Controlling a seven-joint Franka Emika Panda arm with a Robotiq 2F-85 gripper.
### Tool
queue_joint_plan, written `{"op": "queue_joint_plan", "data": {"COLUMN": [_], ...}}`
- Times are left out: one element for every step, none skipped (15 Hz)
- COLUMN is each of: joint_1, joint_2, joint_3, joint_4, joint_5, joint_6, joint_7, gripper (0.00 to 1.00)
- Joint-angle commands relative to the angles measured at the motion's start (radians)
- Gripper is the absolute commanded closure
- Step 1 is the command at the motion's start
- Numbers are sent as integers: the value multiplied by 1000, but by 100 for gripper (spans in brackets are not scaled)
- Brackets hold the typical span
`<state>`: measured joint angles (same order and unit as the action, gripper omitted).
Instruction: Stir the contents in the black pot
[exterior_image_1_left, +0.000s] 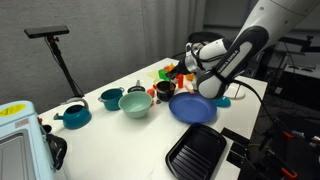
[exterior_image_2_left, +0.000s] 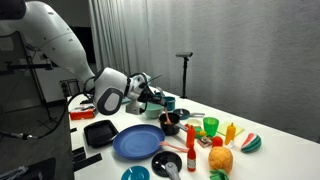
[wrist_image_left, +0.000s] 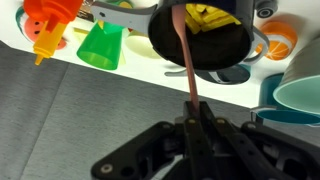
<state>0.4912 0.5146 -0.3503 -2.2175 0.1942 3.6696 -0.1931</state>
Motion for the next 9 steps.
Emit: {"op": "queue_joint_plan", "data": {"joint_1": [11, 14, 4, -8, -13, -14, -12, -13, -22], "joint_2": [35, 48, 55, 60, 74, 89, 110, 123, 133], "joint_3": [-14, -15, -3, 12, 28, 38, 47, 60, 82], "joint_4": [45, 61, 74, 87, 111, 134, 165, 190, 213], "joint_5": [15, 15, -4, -31, -53, -68, -89, -116, -156], "joint_6": [2, 0, -10, -21, -37, -56, -79, -101, -121], "joint_7": [-12, -16, -10, -6, 0, 1, -8, -15, -17], "gripper": [98, 98, 98, 98, 98, 98, 98, 98, 98]}}
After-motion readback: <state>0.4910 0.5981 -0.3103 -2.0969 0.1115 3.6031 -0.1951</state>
